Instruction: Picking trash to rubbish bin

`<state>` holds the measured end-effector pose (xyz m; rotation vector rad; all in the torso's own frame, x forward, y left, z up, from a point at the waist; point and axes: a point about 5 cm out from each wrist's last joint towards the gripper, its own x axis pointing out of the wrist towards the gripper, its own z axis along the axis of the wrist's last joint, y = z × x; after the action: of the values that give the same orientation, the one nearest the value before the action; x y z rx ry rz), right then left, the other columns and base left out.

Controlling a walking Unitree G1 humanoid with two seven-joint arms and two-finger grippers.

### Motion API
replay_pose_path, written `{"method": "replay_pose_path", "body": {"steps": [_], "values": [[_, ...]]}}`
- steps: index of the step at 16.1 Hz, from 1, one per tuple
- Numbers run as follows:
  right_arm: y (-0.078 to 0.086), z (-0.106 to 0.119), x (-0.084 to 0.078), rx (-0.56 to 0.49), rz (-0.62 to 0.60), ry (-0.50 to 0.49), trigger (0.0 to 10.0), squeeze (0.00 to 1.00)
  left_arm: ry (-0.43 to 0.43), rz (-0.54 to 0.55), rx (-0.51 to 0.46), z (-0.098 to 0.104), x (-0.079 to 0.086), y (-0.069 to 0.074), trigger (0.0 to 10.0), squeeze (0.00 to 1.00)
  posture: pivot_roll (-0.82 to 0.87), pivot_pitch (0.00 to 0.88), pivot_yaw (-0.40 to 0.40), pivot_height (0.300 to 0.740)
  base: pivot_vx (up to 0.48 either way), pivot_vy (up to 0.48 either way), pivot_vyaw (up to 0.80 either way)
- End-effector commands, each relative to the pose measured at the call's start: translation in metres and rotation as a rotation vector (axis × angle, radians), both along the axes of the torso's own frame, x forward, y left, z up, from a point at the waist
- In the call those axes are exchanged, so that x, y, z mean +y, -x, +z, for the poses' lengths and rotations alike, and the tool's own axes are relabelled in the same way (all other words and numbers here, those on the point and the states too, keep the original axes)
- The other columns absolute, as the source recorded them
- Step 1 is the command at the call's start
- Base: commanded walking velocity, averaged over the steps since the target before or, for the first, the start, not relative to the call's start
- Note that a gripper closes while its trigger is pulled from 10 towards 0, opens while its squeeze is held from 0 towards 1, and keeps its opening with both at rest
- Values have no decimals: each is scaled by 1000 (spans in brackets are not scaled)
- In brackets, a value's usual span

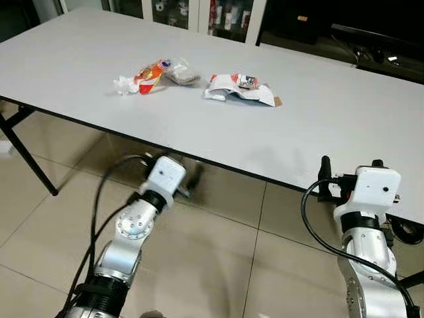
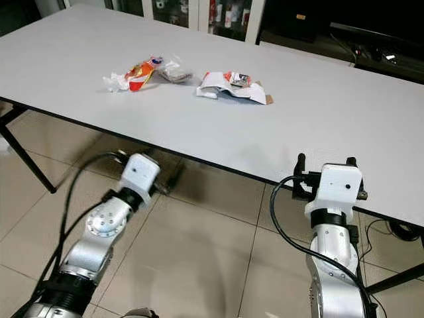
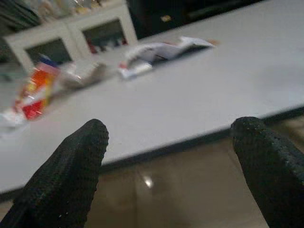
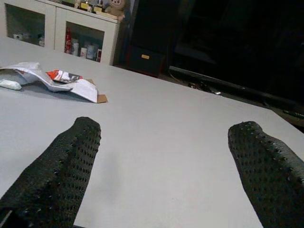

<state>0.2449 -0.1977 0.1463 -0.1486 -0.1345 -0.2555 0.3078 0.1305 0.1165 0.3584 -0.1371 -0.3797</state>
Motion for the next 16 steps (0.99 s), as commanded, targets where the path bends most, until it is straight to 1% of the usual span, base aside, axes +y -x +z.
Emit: {"method": "replay_pose_path", "body": {"steps": [1, 2, 4, 5, 6, 8, 10, 11, 12, 16], "values": [[-1, 0, -6, -6, -21, -3, 10000, 0, 23, 8, -25, 3, -1, 2, 10000, 0, 221, 74, -87, 740, 0, 0, 0], [-4, -1, -3, -8, -13, -8, 10000, 0, 24, 5, -48, 9, -3, -2, 10000, 0, 230, 69, -90, 740, 0, 0, 0], [-8, 0, 2, -17, 16, 10, 10000, 0, 21, -40, -69, 18, -15, -9, 10000, 0, 230, 69, -90, 740, 0, 0, 0], [-9, 1, 2, -18, 18, 12, 10000, 0, 31, -45, -68, 19, -18, -10, 10000, 0, 230, 69, -90, 740, 0, 0, 0], [-11, 2, 2, -24, 18, 4, 10000, 0, 57, -47, -72, 24, -26, -14, 10000, 0, 223, 56, -82, 740, 0, 0, 0], [-10, 2, 1, -22, 7, 21, 10000, 0, 86, -46, -96, 32, -37, -18, 10000, 0, 209, 51, -76, 740, 0, 0, 0], [-9, 1, 1, -24, 4, 20, 10000, 0, 101, -57, -95, 34, -40, -19, 10000, 0, 195, 52, -73, 740, 0, 0, 0], [-8, 1, 1, -27, 1, 17, 10000, 0, 100, -67, -75, 31, -41, -19, 10000, 0, 186, 56, -70, 740, 0, 0, 0], [-6, 0, 0, -24, -4, 15, 10000, 0, 95, -72, -55, 28, -42, -20, 10000, 0, 178, 57, -68, 740, 0, -480, 0], [0, -1, 0, -16, -12, 18, 10000, 0, 103, -67, -41, 27, -46, -22, 10000, 0, 154, 67, -67, 740, 0, -480, 0]]}}
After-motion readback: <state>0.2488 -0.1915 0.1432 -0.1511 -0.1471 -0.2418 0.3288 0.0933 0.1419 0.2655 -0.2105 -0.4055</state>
